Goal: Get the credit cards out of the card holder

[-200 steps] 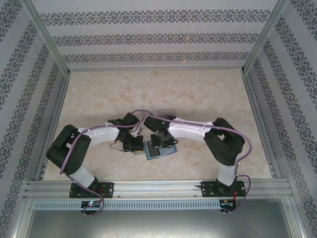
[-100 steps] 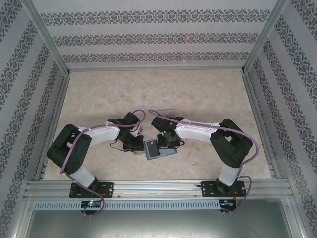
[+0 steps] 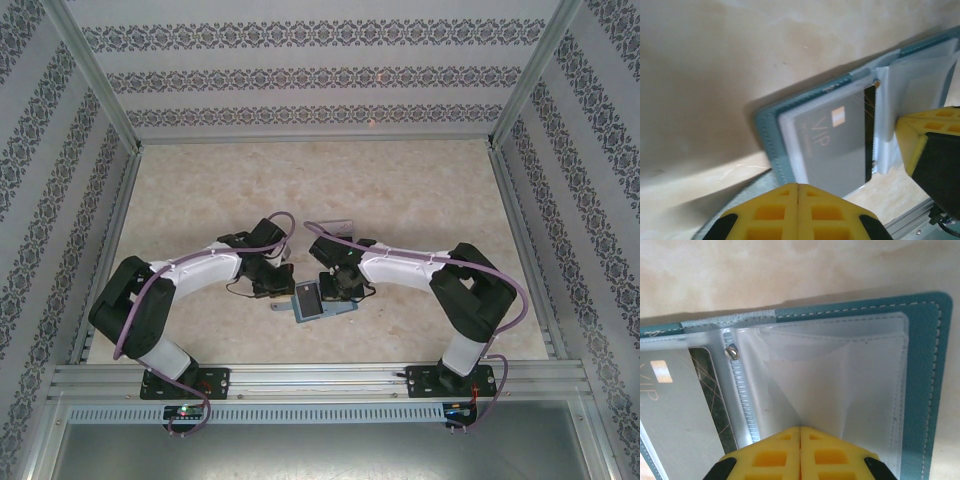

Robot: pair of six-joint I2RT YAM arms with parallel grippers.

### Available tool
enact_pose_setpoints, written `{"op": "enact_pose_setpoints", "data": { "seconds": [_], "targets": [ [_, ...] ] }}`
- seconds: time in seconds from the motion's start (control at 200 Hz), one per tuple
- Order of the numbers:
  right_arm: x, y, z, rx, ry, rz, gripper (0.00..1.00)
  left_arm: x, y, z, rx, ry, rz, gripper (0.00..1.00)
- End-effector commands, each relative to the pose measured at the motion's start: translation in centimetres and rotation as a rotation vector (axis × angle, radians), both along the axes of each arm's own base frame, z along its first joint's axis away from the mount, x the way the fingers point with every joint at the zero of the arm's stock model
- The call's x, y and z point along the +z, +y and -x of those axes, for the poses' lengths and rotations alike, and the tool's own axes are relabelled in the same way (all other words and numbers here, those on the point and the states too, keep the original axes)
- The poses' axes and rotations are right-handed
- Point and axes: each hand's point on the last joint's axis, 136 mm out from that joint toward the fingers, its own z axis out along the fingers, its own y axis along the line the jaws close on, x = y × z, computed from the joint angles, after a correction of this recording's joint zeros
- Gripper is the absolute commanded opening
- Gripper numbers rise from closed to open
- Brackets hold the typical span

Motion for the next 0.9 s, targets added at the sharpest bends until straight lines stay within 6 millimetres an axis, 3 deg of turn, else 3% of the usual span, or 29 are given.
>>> {"op": "enact_pose_setpoints", "data": {
  "seconds": [0.0,0.28,0.43,0.629,0.894],
  "targets": [
    [0.1,-0.6,1.4,-0.017,0.046,0.004,0.08,0.1,-1.7,0.0,0.005,0.01,0.028,0.0],
    [1.1,-1.2,0.9,0.0,0.014,0.039,0.11,-2.9,-1.5,1.1,-0.001,0.065,-0.015,0.0],
    [2.2,0.1,0.2,0.009,-0.017,-0.015,0.17,-3.3,-1.3,1.2,0.0,0.066,-0.028,0.0],
    [3.4,2.0,-0.7,0.018,-0.038,-0.098,0.21,-2.6,-1.0,0.9,0.001,0.044,-0.044,0.0],
    [3.1,3.6,-1.0,0.024,-0.007,-0.19,0.2,-0.5,-2.0,0.1,0.013,0.01,0.013,0.0]
  ]
}}
